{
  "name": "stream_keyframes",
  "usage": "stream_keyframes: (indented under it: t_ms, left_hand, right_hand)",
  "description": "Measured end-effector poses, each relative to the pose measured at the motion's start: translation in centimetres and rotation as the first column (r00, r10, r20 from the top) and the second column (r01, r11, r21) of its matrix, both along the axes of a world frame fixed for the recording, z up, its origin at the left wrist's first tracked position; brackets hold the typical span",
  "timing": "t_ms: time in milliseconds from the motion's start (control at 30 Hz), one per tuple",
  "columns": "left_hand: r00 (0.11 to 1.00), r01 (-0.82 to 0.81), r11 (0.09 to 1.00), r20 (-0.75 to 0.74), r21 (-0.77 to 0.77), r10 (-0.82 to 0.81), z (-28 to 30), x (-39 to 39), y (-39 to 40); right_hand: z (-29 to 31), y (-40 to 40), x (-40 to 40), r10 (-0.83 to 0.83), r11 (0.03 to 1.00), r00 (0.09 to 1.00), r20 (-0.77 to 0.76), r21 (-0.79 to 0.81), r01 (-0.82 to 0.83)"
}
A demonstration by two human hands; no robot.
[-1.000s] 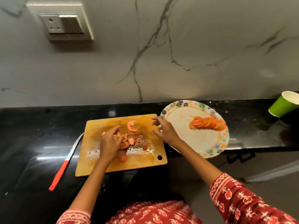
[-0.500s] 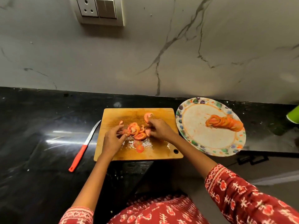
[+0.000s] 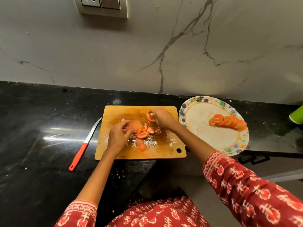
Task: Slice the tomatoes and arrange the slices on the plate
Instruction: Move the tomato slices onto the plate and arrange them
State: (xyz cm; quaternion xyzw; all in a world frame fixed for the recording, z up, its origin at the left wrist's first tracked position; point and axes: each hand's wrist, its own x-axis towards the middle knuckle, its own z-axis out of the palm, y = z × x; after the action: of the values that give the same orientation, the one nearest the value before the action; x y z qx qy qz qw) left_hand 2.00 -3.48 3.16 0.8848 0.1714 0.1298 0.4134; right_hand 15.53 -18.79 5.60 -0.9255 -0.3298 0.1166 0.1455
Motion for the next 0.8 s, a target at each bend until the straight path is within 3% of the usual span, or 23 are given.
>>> stream_keyframes:
  t_ms: [133, 300, 433, 600, 800]
  left_hand:
    - [1.000, 0.025, 1.000, -0.011, 0.016, -0.025, 0.3, 0.8, 0.2]
    - [0.999, 0.045, 0.998, -0.028, 0.036, -0.044, 0.6, 2.1, 0.3]
    - [0.995, 0.098, 0.995, -0.022, 0.015, -0.098, 1.3, 3.7, -0.1]
    - [0.977, 0.215, 0.976, -0.001, -0.016, -0.215, 2.5, 6.0, -1.4]
    - [0.962, 0.273, 0.961, -0.012, -0.041, -0.273, 2.7, 7.2, -2.7]
  right_hand:
    - [0.7, 2.0, 1.6, 0.218, 0.960, 0.976, 0.000, -0.178, -0.215]
    - [0.5, 2.0, 2.7, 0.241, 0.940, 0.970, 0.031, -0.255, -0.226]
    - [0.6, 0.6, 3.6, 0.172, 0.970, 0.985, -0.024, -0.171, -0.174]
    - [3.4, -0.4, 3.2, 0.156, 0.987, 0.966, -0.205, 0.064, -0.146]
    - [4.3, -2.4, 2.9, 0.080, 0.985, 0.961, -0.265, 0.168, -0.036]
